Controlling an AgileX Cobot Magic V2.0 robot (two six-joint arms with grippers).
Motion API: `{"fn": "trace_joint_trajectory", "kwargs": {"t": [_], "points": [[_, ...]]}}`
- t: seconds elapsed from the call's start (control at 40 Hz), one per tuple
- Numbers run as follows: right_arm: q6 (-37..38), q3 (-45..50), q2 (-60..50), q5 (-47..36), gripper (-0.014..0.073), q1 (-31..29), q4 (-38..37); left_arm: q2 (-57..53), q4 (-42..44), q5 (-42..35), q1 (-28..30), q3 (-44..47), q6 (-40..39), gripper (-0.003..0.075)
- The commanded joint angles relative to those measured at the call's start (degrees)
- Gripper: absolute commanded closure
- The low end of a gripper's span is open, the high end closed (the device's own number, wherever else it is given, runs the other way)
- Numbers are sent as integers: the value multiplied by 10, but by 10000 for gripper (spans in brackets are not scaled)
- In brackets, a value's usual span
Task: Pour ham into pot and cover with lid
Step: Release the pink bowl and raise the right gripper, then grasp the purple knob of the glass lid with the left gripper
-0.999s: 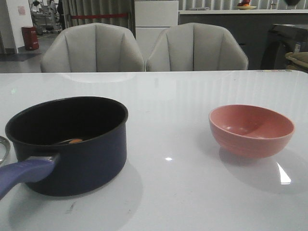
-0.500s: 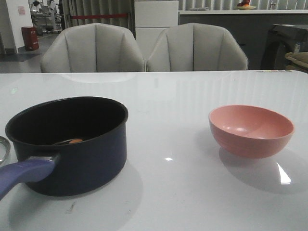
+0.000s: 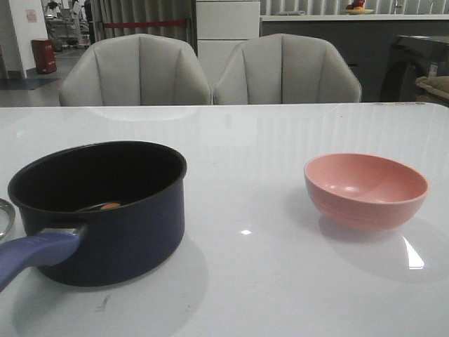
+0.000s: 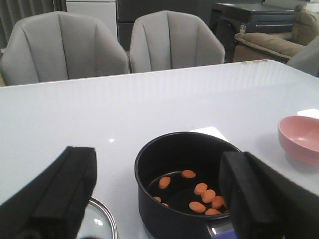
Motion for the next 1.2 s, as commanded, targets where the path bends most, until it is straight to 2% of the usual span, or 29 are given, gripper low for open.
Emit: {"fn": "trace_joint_trajectory", "kwargs": {"t": [0.0, 0.075, 0.225, 0.3, 0.4, 0.55, 0.824, 1.074, 1.174], "points": [[-4, 4, -9, -52, 102, 0, 6, 6, -4, -44, -5, -15, 0, 164], [-4, 6, -9, -52, 158, 0, 6, 6, -4, -44, -5, -15, 0, 164], [-4, 10, -9, -49, 471, 0, 6, 6, -4, -44, -5, -15, 0, 164], [-4, 13, -9, -49, 436, 0, 6, 6, -3, -44, -3, -15, 0, 164], [-4, 14, -9, -49, 433, 0, 6, 14, -2, -39, 2, -34, 0, 164], [-4, 15, -9, -49, 433, 0, 6, 71, 1, 19, 31, -102, 0, 162], [-4, 15, -9, -48, 433, 0, 6, 257, 1, 138, 121, -238, -60, 97], [-4, 15, -9, -48, 433, 0, 6, 439, -12, 291, 220, -343, -63, 103], [-4, 15, -9, -48, 433, 0, 6, 508, -19, 335, 240, -379, -63, 103]]}}
